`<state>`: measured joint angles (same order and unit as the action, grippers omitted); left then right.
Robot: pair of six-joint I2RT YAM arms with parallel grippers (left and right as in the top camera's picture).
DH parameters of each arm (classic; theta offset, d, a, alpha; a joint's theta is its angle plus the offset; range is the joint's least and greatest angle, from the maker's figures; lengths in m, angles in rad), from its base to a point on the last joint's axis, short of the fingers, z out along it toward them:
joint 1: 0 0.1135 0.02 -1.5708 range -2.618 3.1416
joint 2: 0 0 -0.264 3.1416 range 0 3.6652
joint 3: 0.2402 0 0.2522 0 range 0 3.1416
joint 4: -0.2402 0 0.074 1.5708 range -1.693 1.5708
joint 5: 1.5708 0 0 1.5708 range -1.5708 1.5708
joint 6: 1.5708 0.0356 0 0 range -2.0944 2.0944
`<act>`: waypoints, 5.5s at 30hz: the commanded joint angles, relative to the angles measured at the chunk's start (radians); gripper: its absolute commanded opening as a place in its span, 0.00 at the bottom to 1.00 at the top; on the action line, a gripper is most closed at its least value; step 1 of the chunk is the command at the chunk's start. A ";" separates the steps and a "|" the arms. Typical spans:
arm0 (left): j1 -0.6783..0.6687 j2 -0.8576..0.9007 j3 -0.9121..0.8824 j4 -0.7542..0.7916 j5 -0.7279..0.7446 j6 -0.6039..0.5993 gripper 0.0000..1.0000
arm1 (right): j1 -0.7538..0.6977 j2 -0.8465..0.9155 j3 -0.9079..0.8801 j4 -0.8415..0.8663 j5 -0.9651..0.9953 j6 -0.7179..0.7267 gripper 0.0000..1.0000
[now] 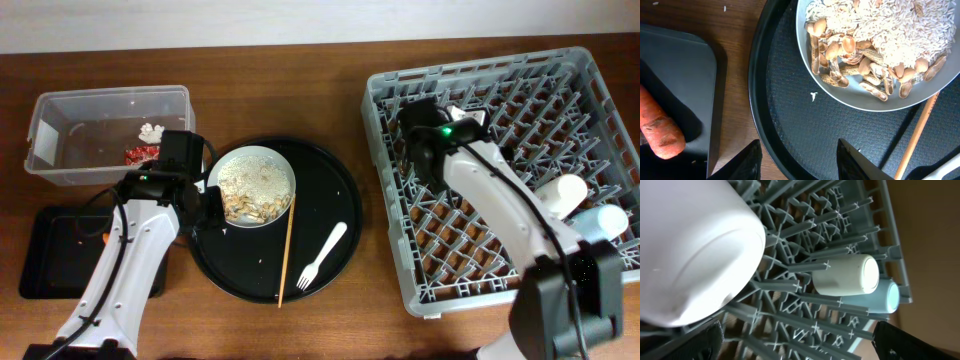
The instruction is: Sort waste into correct bins and load items into the dishwasher rack
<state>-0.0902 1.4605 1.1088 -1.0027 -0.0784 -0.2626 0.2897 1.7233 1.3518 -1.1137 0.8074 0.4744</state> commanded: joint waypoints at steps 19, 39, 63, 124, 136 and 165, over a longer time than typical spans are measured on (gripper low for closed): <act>0.005 -0.007 -0.010 -0.014 0.022 -0.014 0.49 | 0.201 -0.175 0.019 0.089 -1.036 -0.267 0.99; 0.005 -0.007 -0.010 -0.009 0.022 -0.014 0.49 | 0.496 0.182 0.015 0.146 -1.004 0.274 0.93; 0.005 -0.007 -0.010 -0.009 0.022 -0.014 0.49 | 0.494 0.338 0.014 0.222 -0.759 0.316 0.58; 0.005 -0.007 -0.010 -0.009 0.021 -0.013 0.49 | 0.495 0.224 0.018 0.251 -0.980 0.157 0.46; 0.005 -0.007 -0.010 -0.009 0.021 -0.013 0.49 | 0.575 0.215 0.014 0.220 -0.945 0.265 0.46; 0.005 -0.007 -0.010 -0.009 0.022 -0.014 0.49 | 0.707 0.216 -0.040 0.243 -0.984 0.294 0.30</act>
<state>-0.0902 1.4605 1.1076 -1.0103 -0.0628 -0.2630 0.9928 1.9587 1.3258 -0.8768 -0.1638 0.7635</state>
